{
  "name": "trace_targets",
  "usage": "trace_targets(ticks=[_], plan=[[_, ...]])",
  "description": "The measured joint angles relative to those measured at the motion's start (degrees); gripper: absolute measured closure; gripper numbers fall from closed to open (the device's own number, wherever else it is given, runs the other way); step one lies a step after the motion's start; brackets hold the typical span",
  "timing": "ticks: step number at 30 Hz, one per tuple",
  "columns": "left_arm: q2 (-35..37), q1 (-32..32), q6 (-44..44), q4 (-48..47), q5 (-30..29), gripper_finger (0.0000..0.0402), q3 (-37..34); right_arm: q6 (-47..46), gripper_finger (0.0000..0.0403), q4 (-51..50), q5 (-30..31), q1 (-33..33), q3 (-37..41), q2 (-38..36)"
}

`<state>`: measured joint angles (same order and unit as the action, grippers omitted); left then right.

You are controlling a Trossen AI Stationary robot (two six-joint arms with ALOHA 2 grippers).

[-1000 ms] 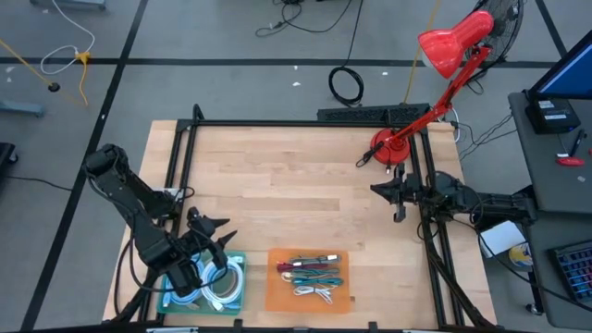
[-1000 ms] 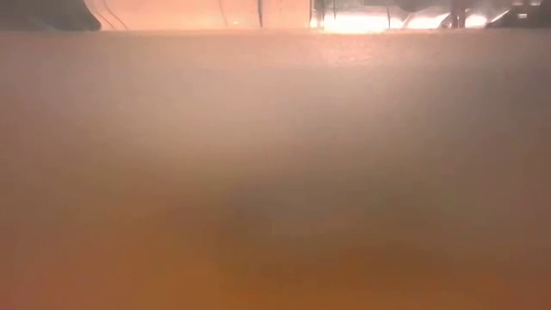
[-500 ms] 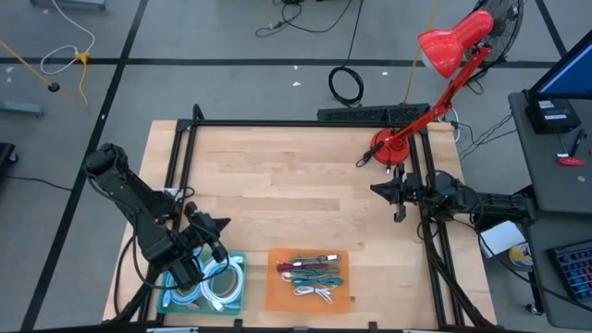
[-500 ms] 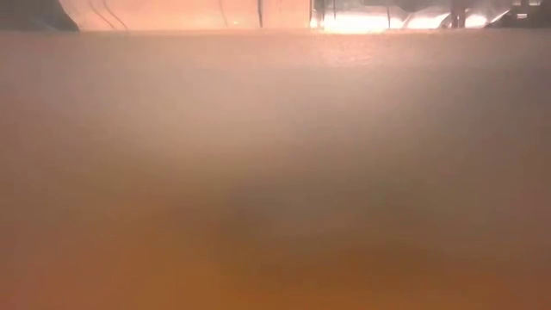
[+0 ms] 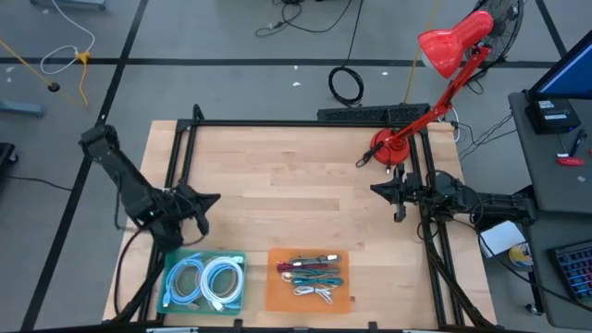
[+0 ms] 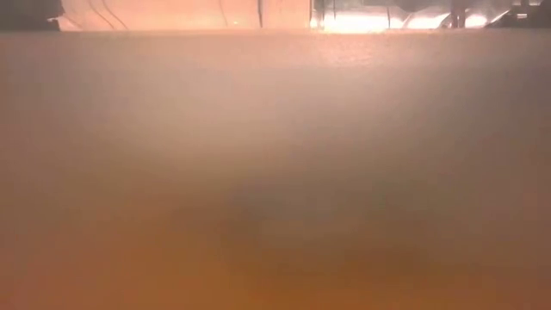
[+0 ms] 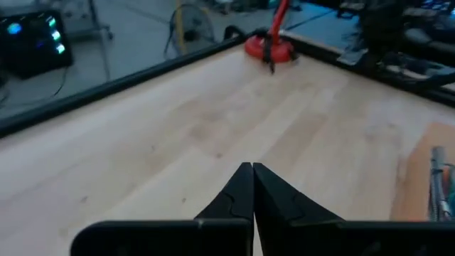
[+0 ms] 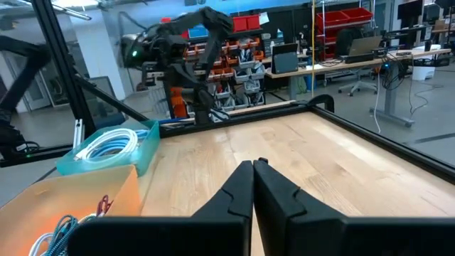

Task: Pick & Place USB Port
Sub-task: Return to Home Position

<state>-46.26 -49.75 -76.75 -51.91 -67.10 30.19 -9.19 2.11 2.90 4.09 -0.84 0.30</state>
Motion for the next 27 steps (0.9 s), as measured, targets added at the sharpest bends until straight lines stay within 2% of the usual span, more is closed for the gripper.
trace_targets(ticks=[3, 6, 9, 11, 15, 18, 23, 27], plan=[[7.17, 2.33, 17.33, 10.26, 0.25, 0.0401, -2.31, 0.0, 0.0403, 0.01, 0.0, -0.02, 0.0, 0.0], [12.76, 5.63, 36.96, 24.11, 4.25, 0.0401, -4.78, 0.0, 0.0403, 0.02, 0.0, -0.02, 0.0, 0.0], [16.31, 10.5, 55.29, 40.79, 13.22, 0.0401, -8.11, 0.0, 0.0403, 0.02, 0.0, 0.0, 0.0, 0.0], [17.56, 14.25, 63.3, 49.64, 20.91, 0.0401, -10.28, 0.0, 0.0403, 0.01, 0.0, -0.02, 0.0, 0.0], [18.3, 22.91, 68.69, 56.28, 30.4, 0.0401, -13.6, 0.0, 0.0403, 0.02, 0.0, -0.01, 0.0, 0.0], [18.27, 30.81, 68.5, 56.76, 36.12, 0.0401, -15.38, 0.0, 0.0403, 0.02, 0.0, -0.02, 0.0, 0.0], [18.25, 45.04, 69.31, 56.84, 49.0, 0.0401, -16.52, 0.0, 0.0403, 0.03, 0.0, -0.02, 0.0, 0.0], [18.27, 55.39, 71.24, 58.32, 62.26, 0.0401, -16.52, 0.0, 0.0403, 0.07, 0.0, -0.02, 0.0, 0.0]])
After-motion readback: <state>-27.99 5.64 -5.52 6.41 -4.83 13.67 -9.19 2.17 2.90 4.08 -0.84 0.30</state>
